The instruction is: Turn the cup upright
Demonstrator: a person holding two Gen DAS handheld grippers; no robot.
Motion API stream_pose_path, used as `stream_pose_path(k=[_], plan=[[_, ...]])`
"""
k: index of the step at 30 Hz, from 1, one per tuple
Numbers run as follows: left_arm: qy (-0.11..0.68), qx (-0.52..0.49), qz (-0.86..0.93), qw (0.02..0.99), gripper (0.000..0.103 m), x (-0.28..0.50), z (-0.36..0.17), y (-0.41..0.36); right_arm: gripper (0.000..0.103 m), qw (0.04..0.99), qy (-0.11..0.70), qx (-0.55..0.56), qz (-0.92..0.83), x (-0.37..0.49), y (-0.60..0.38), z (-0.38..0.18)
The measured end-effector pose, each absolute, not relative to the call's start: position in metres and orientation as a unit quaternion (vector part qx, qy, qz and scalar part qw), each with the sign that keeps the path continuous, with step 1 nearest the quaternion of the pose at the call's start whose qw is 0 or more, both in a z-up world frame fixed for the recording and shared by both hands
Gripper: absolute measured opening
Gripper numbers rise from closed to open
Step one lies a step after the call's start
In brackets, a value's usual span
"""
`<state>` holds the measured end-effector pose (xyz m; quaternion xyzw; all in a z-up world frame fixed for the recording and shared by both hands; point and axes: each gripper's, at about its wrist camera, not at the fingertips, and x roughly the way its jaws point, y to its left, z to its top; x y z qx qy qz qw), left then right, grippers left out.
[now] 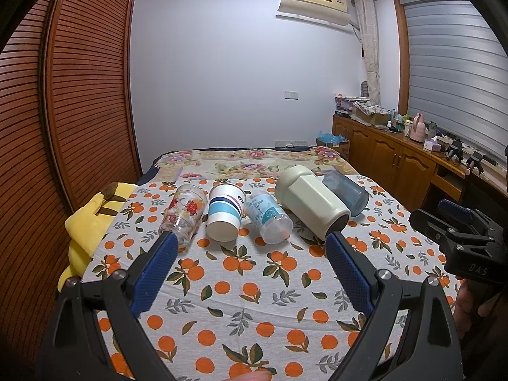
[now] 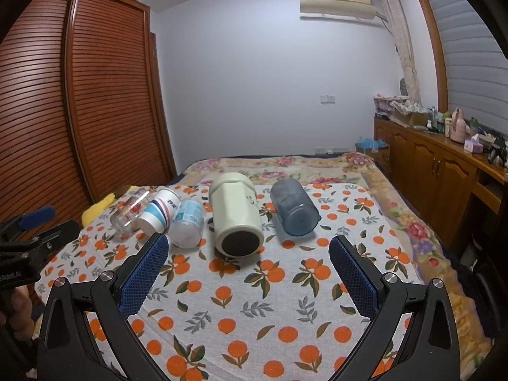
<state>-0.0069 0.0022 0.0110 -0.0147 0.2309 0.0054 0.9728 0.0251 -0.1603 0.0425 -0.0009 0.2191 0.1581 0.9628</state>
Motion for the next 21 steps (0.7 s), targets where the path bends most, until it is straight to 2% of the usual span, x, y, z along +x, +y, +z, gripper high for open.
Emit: stream_pose_path(k=[21], plan=[[0.229,-0.016,0.006,0.973,0.095,-0.009,0.0172,0.0048,0.103,0.962,0.221,0.0,0.159,0.0257,-0.1605,0.0419]])
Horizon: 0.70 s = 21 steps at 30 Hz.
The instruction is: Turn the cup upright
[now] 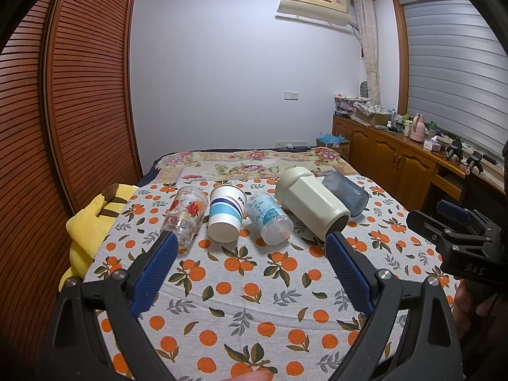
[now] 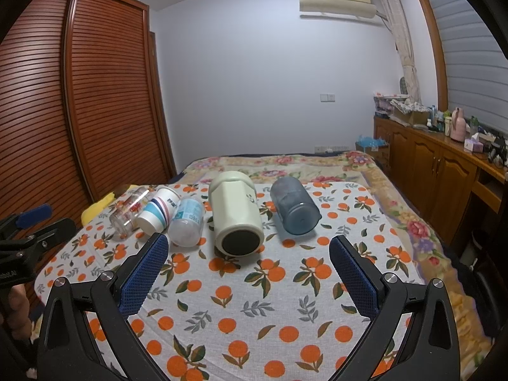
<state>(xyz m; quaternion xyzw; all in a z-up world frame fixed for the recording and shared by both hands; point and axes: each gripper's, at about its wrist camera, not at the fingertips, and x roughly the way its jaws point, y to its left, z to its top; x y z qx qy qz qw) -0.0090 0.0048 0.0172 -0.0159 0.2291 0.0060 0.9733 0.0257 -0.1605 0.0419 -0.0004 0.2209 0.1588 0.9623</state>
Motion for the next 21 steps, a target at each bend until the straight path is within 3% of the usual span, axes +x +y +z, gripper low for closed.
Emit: stream_pose_path(k=[21], plan=[[0.235,-0.013,0.006,0.972,0.095,-0.0066,0.0116,0.0031,0.103,0.961,0.229,0.002,0.155,0.0278,-0.1643,0.0366]])
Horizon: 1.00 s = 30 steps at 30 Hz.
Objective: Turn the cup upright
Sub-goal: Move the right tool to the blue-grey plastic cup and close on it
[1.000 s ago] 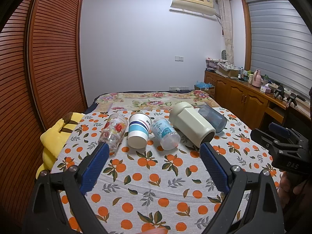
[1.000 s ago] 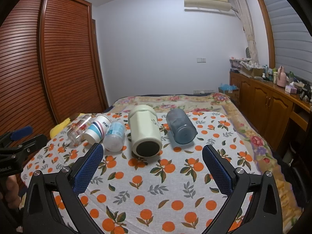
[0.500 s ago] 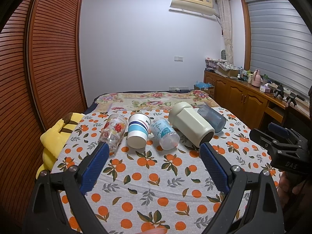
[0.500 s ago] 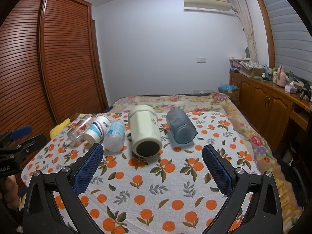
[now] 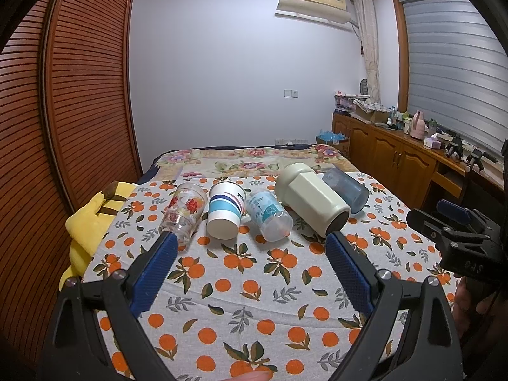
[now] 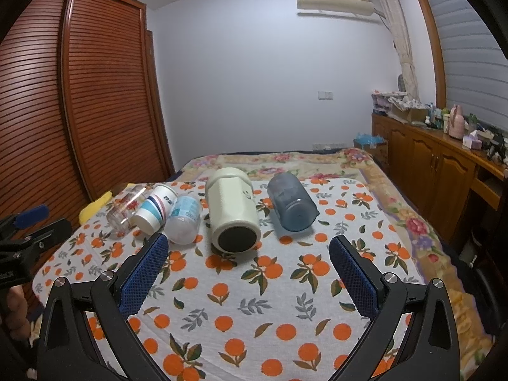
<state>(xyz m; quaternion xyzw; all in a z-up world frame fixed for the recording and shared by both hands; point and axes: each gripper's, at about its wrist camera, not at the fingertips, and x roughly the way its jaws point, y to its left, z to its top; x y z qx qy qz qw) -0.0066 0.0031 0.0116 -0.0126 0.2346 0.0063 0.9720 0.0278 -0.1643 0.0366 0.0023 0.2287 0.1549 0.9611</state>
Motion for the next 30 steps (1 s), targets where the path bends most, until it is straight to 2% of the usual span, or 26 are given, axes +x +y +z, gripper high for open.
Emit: stream_pose_path(k=[12,30], plan=[[0.27,0.001,-0.006,0.963,0.095,0.03,-0.012,0.002,0.103,0.955,0.255,0.005,0.15,0.06,-0.172,0.03],[0.333,0.014,-0.041,0.942,0.095,0.116,-0.034,-0.007,0.1,0.925,0.337,-0.051,0.169,0.179,-0.174,0.023]])
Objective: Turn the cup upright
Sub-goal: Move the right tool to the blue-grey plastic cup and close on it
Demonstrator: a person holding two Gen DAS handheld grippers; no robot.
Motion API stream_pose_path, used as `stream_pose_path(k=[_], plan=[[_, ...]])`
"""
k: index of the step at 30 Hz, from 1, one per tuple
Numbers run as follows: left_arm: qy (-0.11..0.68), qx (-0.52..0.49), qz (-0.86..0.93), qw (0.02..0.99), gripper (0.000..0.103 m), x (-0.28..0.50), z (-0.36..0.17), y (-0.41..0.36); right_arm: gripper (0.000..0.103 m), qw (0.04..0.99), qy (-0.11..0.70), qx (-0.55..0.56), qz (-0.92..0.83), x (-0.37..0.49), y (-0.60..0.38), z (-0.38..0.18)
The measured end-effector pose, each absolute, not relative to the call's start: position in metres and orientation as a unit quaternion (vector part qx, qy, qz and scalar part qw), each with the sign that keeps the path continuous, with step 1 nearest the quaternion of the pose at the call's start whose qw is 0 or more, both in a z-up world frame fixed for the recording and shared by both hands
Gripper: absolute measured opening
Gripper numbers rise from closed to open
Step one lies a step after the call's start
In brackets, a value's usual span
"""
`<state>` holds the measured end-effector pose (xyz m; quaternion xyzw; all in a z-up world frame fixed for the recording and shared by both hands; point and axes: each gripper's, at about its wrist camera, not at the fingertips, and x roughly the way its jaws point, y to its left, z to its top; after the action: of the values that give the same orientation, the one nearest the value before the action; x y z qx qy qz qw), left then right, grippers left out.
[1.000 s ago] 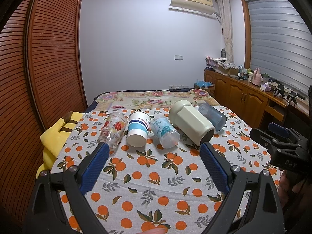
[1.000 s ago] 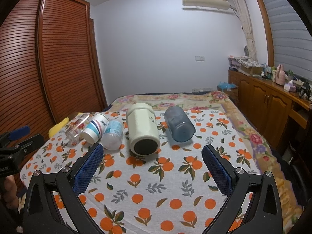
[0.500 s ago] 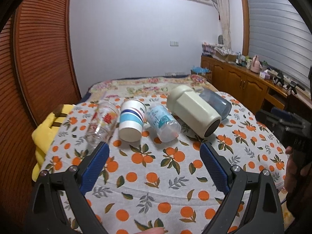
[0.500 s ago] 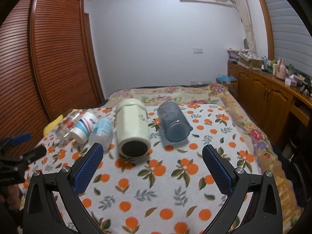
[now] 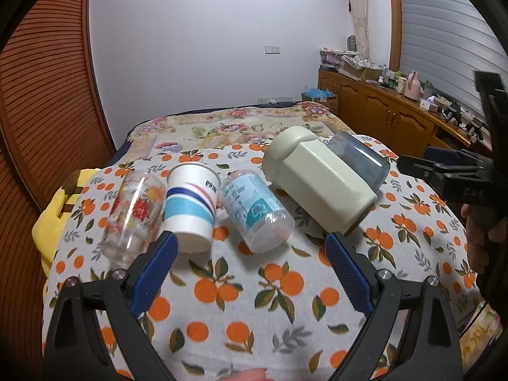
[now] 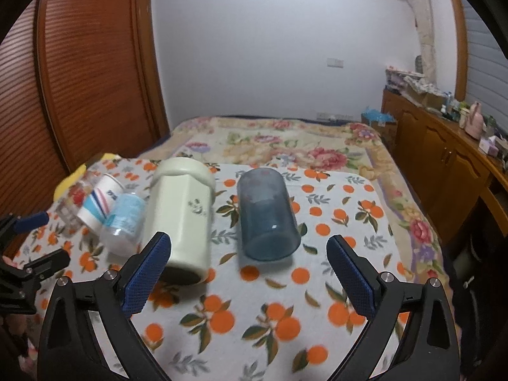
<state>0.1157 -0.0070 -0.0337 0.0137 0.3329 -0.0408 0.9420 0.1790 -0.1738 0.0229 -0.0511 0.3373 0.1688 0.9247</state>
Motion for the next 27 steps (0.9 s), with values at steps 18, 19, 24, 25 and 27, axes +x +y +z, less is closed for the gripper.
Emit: stream_pose_path(k=[18,19,24,25,27], plan=[[0.353,0.018,-0.043,0.935,0.095,0.164,-0.034,0.0,0.09,0.852,0.475,-0.068,0.209,0.287,-0.159,-0.024],[0.354,0.017,-0.043,0.934,0.095,0.165,-0.034,0.0,0.09,0.849,0.479,-0.072,0.209,0.289,-0.157,-0.027],[0.356,0.015,-0.045,0.933,0.095,0.167,-0.037,0.003,0.067,0.836,0.502,-0.081,0.207,0.297,-0.152,-0.037],[0.357,0.014,-0.045,0.933,0.095,0.167,-0.038,0.003,0.067,0.838,0.498,-0.083,0.208,0.295,-0.153,-0.036],[0.357,0.013,-0.045,0.933,0.095,0.166,-0.039,0.005,0.067,0.84,0.496,-0.083,0.204,0.294,-0.155,-0.036]])
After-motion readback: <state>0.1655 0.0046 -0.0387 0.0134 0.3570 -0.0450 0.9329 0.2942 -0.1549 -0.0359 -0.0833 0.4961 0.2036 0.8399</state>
